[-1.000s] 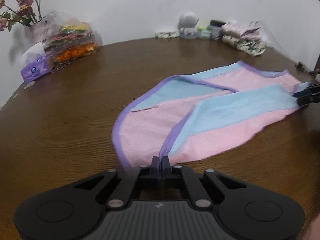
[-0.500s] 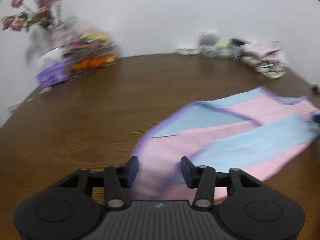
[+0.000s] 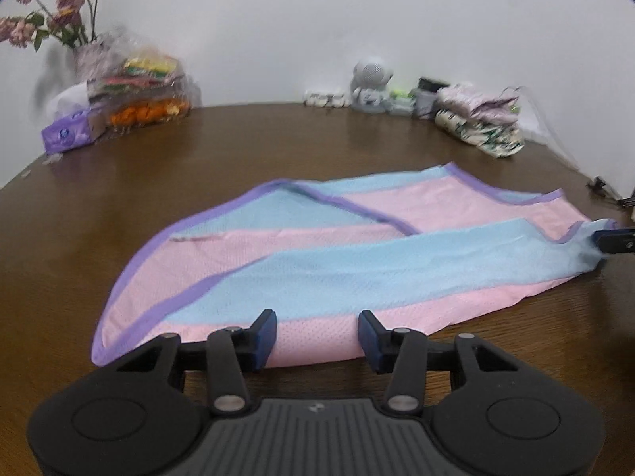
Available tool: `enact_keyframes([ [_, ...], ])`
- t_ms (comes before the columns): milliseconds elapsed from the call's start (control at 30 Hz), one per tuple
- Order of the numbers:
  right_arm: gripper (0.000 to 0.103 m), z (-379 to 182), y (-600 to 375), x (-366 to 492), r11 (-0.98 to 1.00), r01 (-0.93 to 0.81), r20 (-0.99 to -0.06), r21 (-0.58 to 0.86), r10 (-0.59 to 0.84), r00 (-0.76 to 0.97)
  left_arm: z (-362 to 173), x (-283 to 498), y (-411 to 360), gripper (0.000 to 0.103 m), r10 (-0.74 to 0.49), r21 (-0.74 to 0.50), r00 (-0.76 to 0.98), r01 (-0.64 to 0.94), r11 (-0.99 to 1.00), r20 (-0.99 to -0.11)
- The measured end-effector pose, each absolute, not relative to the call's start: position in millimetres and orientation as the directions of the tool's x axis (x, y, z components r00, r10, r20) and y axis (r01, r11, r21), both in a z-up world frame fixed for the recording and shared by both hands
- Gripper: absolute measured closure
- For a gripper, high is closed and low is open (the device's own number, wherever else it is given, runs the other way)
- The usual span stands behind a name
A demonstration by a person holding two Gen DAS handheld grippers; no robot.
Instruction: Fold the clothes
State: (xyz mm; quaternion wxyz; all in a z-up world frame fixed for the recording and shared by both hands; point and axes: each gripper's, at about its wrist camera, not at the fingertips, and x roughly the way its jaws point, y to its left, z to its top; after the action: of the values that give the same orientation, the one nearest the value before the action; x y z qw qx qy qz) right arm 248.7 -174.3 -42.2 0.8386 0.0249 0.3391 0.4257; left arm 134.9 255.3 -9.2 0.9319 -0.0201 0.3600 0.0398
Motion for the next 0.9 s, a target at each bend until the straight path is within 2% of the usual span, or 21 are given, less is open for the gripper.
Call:
enact_keyframes([
  [133,0.049,-53,-180,258,0.682,-0.652,-0.586,0.332,0.691,0.424,-12,137,256,0.06,0.089,0.001,0.736,-0.119,0.993,-0.671],
  [333,0.049,-58,-190,261,0.696,-0.625,-0.574,0.354,0.689,0.442,-13,133,257,0.058,0.1,0.0,0.737,-0.134,0.991,-0.668],
  [433,0.044,-51,-195,259,0.662,-0.633,-0.528,0.401,0.732,0.43,-7,130,257,0.037,0.084,-0.018,0.745,-0.128,0.992,-0.662],
  [467,0.031,-45,-198,258,0.64,-0.644,-0.496,0.418,0.755,0.429,-3,129,257,0.025,0.079,-0.022,0.754,-0.123,0.992,-0.652],
  [500,0.021,-38,-201,256,0.618,-0.655,-0.463,0.434,0.777,0.426,3,127,256,0.017,0.077,-0.024,0.77,-0.119,0.993,-0.633],
  [533,0.001,-30,-203,256,0.6,-0.668,-0.437,0.441,0.793,0.424,10,126,256,0.005,0.076,-0.027,0.787,-0.117,0.993,-0.613],
  [567,0.0,-20,-204,257,0.586,-0.683,-0.42,0.436,0.803,0.422,17,126,256,0.0,0.07,-0.032,0.798,-0.111,0.993,-0.599],
  [667,0.0,6,-200,267,0.548,-0.728,-0.4,0.411,0.826,0.396,42,136,256,0.0,0.009,-0.047,0.811,-0.045,0.998,-0.585],
  [767,0.0,33,-179,291,0.52,-0.78,-0.441,0.348,0.825,0.353,66,164,253,0.0,-0.018,0.005,0.8,0.026,1.0,-0.599],
  [900,0.0,50,-130,328,0.488,-0.841,-0.543,0.233,0.783,0.304,76,216,246,0.0,-0.004,0.101,0.744,0.097,0.99,-0.668],
])
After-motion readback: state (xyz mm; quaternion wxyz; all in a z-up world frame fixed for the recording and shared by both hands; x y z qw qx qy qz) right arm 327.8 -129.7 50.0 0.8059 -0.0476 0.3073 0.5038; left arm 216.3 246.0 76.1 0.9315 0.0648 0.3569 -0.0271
